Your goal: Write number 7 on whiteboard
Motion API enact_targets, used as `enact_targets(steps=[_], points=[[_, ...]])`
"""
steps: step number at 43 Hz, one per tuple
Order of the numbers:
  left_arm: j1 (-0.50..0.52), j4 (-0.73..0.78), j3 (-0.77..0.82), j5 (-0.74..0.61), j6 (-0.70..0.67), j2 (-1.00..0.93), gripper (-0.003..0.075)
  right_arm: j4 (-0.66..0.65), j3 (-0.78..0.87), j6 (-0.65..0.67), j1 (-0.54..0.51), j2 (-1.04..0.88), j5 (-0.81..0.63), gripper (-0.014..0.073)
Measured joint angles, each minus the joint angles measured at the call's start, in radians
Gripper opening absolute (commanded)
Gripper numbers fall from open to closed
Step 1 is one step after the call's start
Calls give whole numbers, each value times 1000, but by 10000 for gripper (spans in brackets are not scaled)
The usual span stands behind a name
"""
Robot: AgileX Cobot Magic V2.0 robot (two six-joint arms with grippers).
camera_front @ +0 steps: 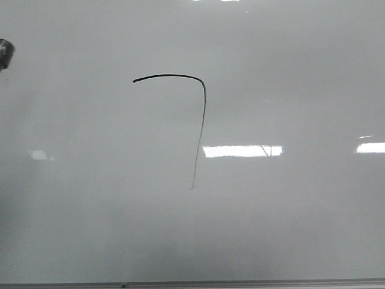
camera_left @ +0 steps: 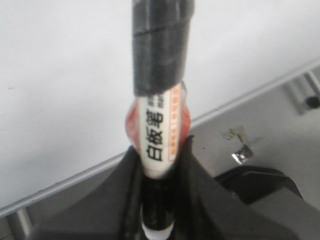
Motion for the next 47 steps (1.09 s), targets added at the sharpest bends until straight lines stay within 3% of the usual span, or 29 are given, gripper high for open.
enact_targets(steps=[6, 13, 25, 42, 47], points=[[137, 47, -9, -75, -52, 89, -20, -6, 214, 64, -93, -198, -131, 86], [243, 56, -9, -161, -61, 194, -20, -8, 407, 85, -167, -408, -232, -71], [252, 48, -9, -365, -64, 299, -8, -8, 486, 88, -170, -541, -293, -69], [246, 20, -20, -473, -64, 417, 373, -8, 488, 88, -170, -541, -297, -69], [246, 18, -20, -481, -64, 417, 439, -8, 488, 88, -170, -541, -297, -69]])
